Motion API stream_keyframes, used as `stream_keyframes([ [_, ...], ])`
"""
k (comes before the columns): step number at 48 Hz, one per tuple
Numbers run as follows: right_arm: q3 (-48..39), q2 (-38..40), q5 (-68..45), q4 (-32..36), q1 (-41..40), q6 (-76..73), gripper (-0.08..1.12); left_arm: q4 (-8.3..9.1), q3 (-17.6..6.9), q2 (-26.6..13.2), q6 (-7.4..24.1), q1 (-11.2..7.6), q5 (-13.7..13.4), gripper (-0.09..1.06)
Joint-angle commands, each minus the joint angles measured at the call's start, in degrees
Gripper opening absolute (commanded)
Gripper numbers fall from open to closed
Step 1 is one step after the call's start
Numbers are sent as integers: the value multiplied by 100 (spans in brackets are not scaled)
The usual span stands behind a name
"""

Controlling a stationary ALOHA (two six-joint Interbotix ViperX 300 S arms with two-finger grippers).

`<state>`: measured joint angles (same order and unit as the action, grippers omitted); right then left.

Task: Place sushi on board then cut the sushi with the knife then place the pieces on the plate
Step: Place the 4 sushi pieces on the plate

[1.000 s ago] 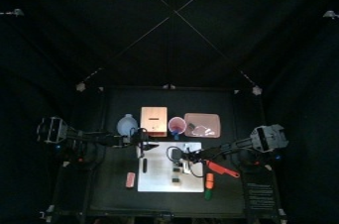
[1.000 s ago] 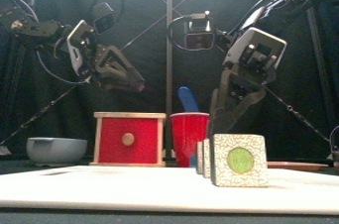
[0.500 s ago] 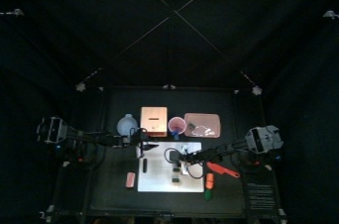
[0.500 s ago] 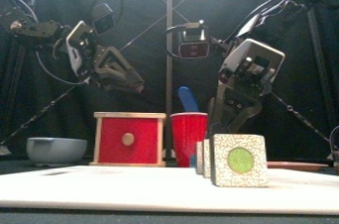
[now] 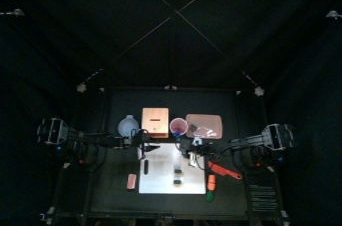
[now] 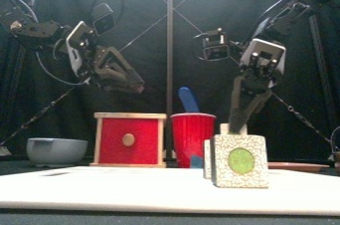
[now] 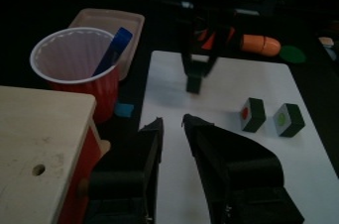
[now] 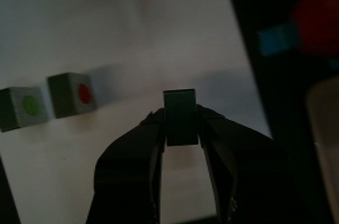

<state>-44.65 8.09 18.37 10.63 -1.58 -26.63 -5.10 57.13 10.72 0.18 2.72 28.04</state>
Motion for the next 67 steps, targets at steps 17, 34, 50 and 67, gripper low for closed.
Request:
stream_keyframes([
  [17, -483, 1195, 633, 229, -2241, -18, 55, 0, -62, 18, 18, 35, 35, 67],
  [34, -360, 132, 79, 369, -2856, -18, 57, 0, -62, 18, 9, 35, 35, 67],
  [50, -229, -290, 26, 343, -2865, -18, 74, 0, -53, 26, 0, 26, 26, 67],
  [67, -62, 378, 510, 360, -2637, 9, 76, 0, -62, 18, 0, 26, 35, 67],
])
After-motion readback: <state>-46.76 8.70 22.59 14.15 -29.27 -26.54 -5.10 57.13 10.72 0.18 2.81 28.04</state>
